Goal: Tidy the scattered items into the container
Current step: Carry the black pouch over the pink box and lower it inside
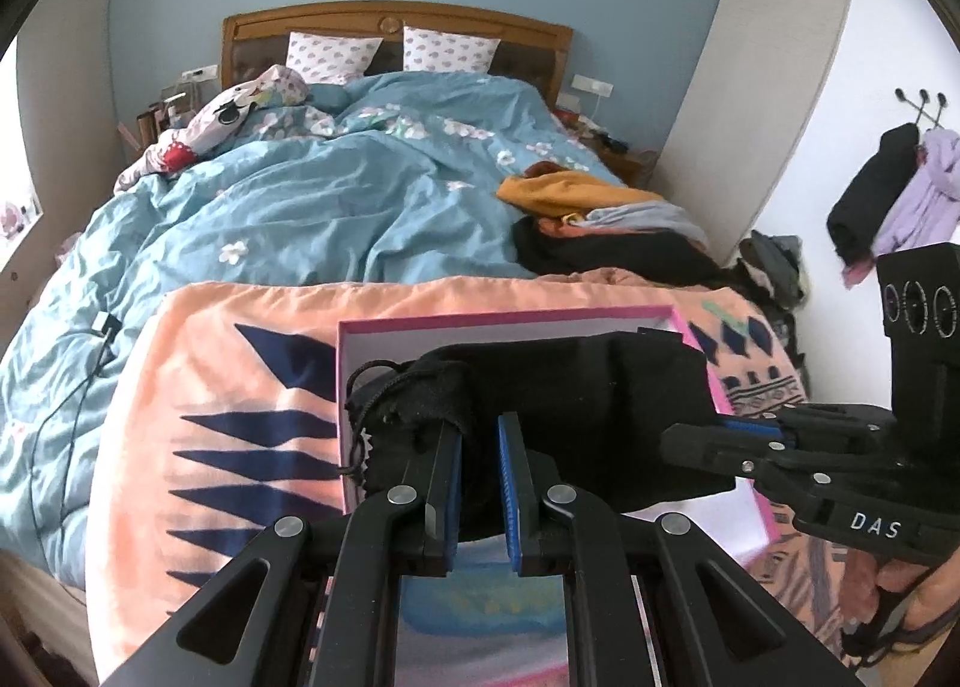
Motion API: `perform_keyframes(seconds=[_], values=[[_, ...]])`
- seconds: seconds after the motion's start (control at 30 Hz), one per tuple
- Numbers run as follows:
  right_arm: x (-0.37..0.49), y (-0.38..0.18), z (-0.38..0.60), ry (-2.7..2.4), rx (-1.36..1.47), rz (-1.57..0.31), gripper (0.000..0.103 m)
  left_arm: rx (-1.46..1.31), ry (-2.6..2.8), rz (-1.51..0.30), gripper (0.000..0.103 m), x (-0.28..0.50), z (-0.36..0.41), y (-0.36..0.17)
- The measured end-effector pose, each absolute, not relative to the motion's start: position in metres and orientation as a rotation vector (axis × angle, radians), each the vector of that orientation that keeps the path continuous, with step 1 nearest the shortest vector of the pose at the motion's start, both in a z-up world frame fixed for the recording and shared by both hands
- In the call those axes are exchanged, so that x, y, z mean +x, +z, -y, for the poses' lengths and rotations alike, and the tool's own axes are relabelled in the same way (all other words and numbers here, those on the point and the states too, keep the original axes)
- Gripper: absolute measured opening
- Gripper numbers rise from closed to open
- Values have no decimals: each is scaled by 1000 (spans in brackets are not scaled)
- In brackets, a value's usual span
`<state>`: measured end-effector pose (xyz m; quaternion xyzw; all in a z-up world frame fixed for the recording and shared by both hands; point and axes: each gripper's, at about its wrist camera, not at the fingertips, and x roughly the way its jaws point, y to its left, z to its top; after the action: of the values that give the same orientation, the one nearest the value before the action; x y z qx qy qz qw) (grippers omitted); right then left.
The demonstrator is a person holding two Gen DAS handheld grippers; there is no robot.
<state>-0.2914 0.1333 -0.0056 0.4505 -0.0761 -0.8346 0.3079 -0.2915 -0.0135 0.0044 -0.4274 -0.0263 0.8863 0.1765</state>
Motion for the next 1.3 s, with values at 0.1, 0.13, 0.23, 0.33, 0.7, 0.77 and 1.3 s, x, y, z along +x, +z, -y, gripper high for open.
perform_keyframes(seconds=[0.1, 0.13, 0.23, 0.33, 0.7, 0.77, 1.3], values=[[-306, -16, -133, -2200, 1223, 228, 9, -1234, 2516, 83, 10, -303, 15, -2], [-311, -19, -133, -2198, 1233, 236, 9, -1243, 2519, 83, 10, -307, 15, -5], [-325, -28, -132, -2188, 1265, 261, 9, -1273, 2520, 80, 10, -316, 15, -13], [-337, -38, -129, -2180, 1301, 271, 9, -1313, 2516, 69, 10, -327, 14, -24], [-365, -75, -119, -2173, 1403, 244, 9, -1446, 2512, 32, 10, -353, 9, -63], [-368, -80, -119, -2168, 1417, 241, 9, -1473, 2515, 24, 10, -355, 9, -69], [-379, -107, -109, -2141, 1501, 207, 9, -1530, 2524, 20, 10, -366, 13, -83]])
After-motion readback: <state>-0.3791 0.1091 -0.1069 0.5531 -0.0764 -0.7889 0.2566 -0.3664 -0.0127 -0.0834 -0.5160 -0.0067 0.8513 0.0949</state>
